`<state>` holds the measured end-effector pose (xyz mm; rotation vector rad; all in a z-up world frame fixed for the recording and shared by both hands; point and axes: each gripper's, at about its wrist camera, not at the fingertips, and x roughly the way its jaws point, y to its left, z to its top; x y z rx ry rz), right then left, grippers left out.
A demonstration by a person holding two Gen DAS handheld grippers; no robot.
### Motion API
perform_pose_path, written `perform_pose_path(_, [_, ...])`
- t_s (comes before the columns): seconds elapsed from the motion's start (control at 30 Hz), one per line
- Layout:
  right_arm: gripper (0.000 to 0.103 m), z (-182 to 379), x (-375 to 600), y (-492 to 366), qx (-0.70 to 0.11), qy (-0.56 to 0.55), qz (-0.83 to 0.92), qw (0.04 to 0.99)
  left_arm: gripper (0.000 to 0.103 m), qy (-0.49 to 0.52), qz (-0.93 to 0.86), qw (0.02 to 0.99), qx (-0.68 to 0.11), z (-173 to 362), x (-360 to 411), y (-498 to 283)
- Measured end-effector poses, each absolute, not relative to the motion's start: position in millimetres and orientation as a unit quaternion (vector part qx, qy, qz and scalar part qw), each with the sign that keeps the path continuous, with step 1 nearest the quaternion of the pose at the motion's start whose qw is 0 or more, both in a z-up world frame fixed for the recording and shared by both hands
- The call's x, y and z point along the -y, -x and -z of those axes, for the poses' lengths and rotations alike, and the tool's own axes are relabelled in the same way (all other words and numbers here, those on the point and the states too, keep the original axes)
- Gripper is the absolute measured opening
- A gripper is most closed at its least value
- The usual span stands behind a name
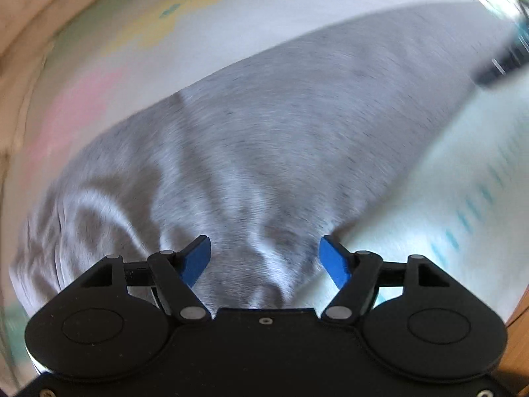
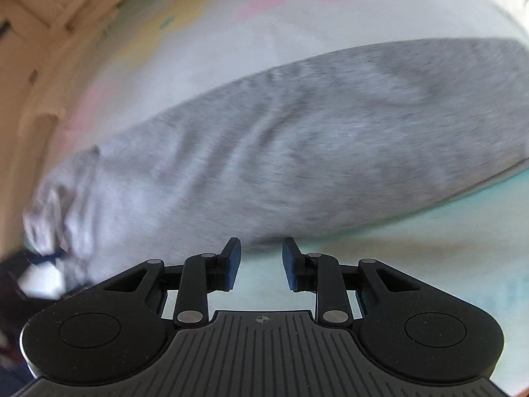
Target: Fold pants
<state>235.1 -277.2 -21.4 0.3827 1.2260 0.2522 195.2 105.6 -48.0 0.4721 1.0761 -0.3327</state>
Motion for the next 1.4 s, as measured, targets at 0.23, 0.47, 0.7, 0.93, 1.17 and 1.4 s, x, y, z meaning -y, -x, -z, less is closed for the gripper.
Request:
perform_pose_path(0.23, [0.027,25,257,-242,-0.551,-0.249,-0.124,0.787,0.073,-0.255,0.162,0.825,-0.478,46,-99,-190])
perform_pose_path(0.47, [0.027,24,239,-239,-0.558,-0.211,-0.145,0.789,0.073,-0.312,0.191,0.821,-0.439,55,-96,-171])
perform_pose_path(0.7, [0.027,20,222,-235,-0.559,-0.176,-0.170,0.792,0.074,-0.310,0.237,0.813,-0.432,51,-102,-159])
perform_pose_path(0.93, [0.027,14,196,-225,-0.553,-0.153,-0.218,0.790,0.019,-0.269,0.238,0.807,-0.469,55,-111,-175])
perform_pose_path(1.17, [0.027,1,164,-212,-0.538,-0.069,-0.273,0.794,0.014,-0.158,0.241,0.826,-0.484,31,-140,-199])
perform_pose_path(1.4, [0.027,-2,124,-193,-0.495,0.020,-0.314,0.810,0.012,-0.116,0.232,0.829,-0.495,27,-149,-208])
